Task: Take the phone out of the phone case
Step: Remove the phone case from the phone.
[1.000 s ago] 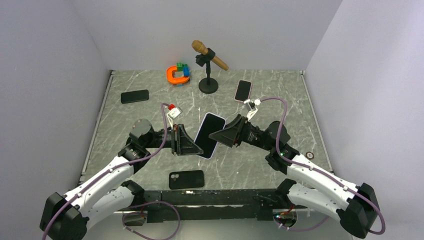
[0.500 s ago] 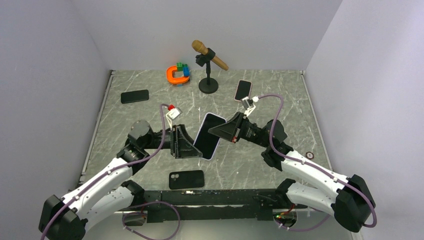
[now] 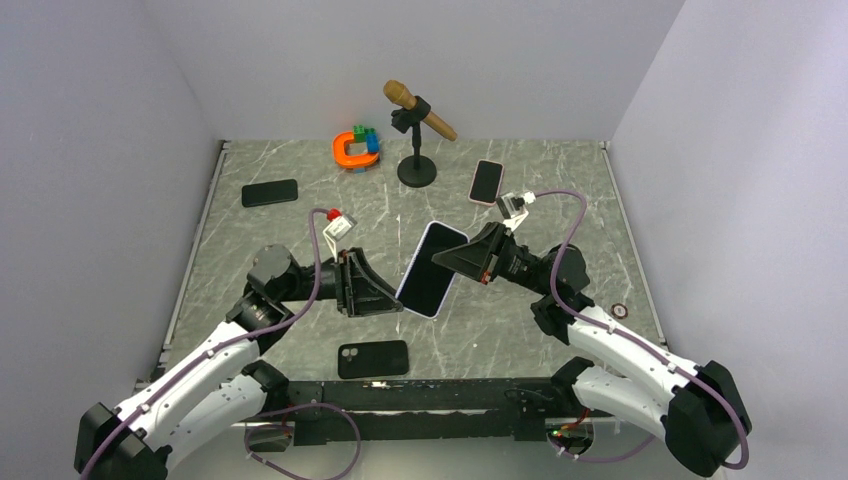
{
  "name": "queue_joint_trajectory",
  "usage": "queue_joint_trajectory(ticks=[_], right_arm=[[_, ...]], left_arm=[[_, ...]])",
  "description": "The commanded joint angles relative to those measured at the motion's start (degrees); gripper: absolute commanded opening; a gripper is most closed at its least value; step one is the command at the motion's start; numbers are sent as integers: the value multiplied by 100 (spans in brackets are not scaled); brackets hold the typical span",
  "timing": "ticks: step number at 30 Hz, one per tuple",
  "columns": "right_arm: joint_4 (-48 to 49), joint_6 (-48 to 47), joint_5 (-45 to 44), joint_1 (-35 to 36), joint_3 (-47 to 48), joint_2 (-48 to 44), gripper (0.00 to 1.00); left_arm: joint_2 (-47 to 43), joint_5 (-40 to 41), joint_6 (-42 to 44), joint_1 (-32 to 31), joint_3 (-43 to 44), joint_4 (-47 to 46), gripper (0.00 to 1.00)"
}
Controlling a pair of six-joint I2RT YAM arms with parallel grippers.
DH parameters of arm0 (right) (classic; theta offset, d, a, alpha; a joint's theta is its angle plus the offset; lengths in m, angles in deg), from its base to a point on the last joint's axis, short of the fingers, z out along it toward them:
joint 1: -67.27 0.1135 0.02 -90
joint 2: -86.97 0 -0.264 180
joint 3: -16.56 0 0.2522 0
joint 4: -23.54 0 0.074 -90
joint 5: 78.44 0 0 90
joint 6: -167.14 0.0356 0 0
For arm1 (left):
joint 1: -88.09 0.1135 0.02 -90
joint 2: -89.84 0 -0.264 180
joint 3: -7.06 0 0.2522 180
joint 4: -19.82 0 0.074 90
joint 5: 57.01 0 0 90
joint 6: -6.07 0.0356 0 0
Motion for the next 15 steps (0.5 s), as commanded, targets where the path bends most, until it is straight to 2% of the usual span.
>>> queue_joint_trajectory(ticks=[1,5,8,12,15], right_arm=[[819,188,85,1,94,5,0],[946,277,148,-3,73,55,0],[1376,596,199,-5,29,175,0],[2539,1647,545,0,96,649,0],[3457,2333,669,27,140,1072,0]], left_arm=[[124,-85,-259,-15,28,-747,44],[214,-197,-293,-16,79,-972,28],[371,-535,-264,-19,160,-1259,1],[553,-1255,-197,-17,331,-1914,0],[699,-1543,-646,-15,362,-2873,0]])
